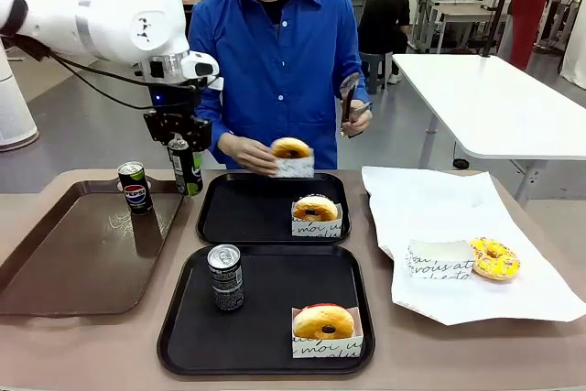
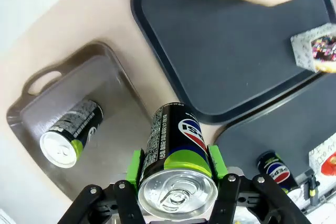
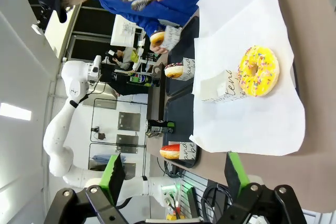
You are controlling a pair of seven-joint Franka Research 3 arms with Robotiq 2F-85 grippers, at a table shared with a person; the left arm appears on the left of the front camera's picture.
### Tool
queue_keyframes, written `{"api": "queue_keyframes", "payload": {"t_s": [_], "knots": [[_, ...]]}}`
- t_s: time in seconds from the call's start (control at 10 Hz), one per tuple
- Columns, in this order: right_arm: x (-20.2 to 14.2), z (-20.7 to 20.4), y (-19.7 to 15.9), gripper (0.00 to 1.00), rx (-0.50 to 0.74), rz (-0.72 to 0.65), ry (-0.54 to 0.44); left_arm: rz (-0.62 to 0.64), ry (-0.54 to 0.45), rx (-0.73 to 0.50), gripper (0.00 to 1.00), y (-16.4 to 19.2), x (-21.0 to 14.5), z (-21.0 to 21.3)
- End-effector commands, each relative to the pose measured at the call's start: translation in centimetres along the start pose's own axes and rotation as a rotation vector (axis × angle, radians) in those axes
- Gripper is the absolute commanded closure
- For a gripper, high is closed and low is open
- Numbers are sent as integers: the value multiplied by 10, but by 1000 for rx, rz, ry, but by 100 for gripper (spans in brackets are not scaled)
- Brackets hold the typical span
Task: Set up donuts and drinks on trays.
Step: Pick up one Pepsi coke from the Handle tray and place it on the Flat Tray without a Pepsi coke.
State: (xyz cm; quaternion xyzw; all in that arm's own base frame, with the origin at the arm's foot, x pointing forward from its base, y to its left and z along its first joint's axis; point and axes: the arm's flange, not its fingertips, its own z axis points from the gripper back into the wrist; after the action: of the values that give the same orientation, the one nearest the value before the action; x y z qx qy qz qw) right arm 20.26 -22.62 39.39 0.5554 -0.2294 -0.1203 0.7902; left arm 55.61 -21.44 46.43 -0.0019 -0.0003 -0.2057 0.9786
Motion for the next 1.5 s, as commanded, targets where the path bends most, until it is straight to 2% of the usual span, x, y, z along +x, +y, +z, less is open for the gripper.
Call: {"api": "queue_keyframes", "payload": {"t_s": [0.0,0.1,0.3,0.4,0.8,0.9,1.4], "knots": [[1,-1,0,0,22,19,-14,-68,103,-81,41,27,-74,34],[1,-1,0,0,22,19,-14,-137,96,-165,41,46,-134,47],[1,-1,0,0,22,19,-14,-102,11,-176,41,50,-223,41],[1,-1,0,0,22,19,-14,-78,-12,-171,41,52,-238,43],[1,-1,0,0,22,19,-14,26,-81,-87,41,63,-247,49],[1,-1,0,0,22,19,-14,-51,-34,-164,41,63,-257,52],[1,-1,0,0,22,19,-14,-51,-34,-164,41,63,-257,52]]}}
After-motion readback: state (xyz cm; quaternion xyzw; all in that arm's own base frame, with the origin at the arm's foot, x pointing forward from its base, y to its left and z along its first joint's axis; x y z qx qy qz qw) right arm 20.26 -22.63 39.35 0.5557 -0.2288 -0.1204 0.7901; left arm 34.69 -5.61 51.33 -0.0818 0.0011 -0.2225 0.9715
